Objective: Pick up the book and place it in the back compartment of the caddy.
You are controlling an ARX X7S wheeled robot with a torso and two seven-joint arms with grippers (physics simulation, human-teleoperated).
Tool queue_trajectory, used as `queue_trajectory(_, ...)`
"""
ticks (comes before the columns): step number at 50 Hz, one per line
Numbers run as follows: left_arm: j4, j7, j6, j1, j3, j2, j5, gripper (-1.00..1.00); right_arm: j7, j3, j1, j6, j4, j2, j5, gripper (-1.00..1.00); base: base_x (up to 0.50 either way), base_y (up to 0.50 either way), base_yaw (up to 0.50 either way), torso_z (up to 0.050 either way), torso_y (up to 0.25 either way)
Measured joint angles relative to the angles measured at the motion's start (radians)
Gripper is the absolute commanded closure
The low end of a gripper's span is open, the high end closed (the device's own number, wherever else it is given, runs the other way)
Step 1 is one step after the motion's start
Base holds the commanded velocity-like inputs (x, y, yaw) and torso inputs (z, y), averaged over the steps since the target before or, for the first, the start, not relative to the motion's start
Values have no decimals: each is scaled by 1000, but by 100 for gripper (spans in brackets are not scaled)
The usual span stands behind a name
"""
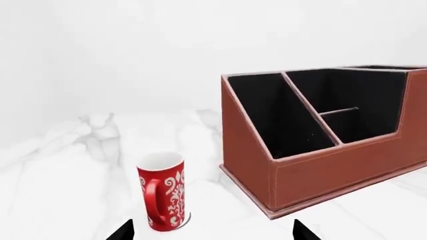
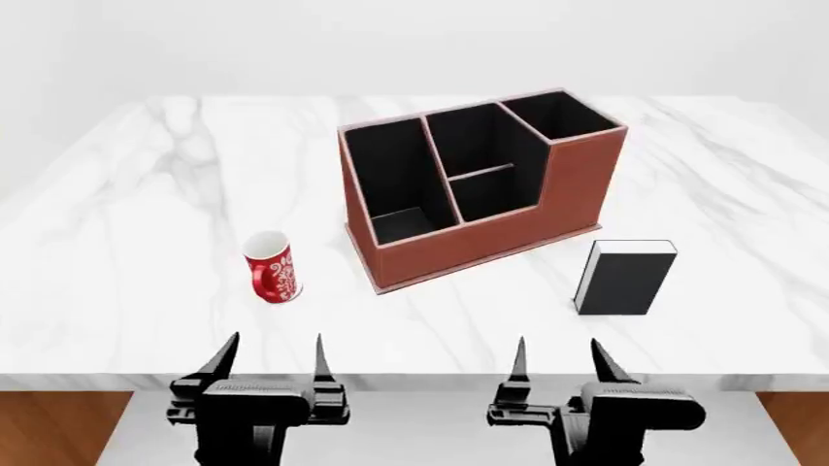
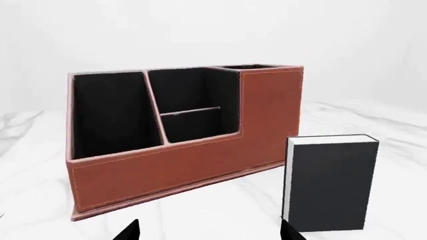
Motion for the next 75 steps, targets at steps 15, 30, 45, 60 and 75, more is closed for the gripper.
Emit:
queue_trajectory(15,450,-103,75,101,-62,-33,60,-100,36,206,-83,-246,-411,45,178,-100,0,0,0,0,0)
queue_trajectory(30,654,-163,124,152,-112,-47,64,-100,56,278,-131,-379,-612,63,178,-100,340,-118,0,0,0)
queue_trajectory(45,690,-181,140,165,-110,-60,64,-100,50,251,-149,-399,-664,87,154,-100,500,-108,0,0,0)
queue_trajectory(60,689,-190,148,168,-97,-72,65,-100,52,224,-154,-400,-672,104,142,-100,500,-96,0,0,0)
queue_trajectory(75,678,-199,155,167,-83,-81,66,-100,55,203,-156,-398,-669,119,136,-100,448,-83,0,0,2)
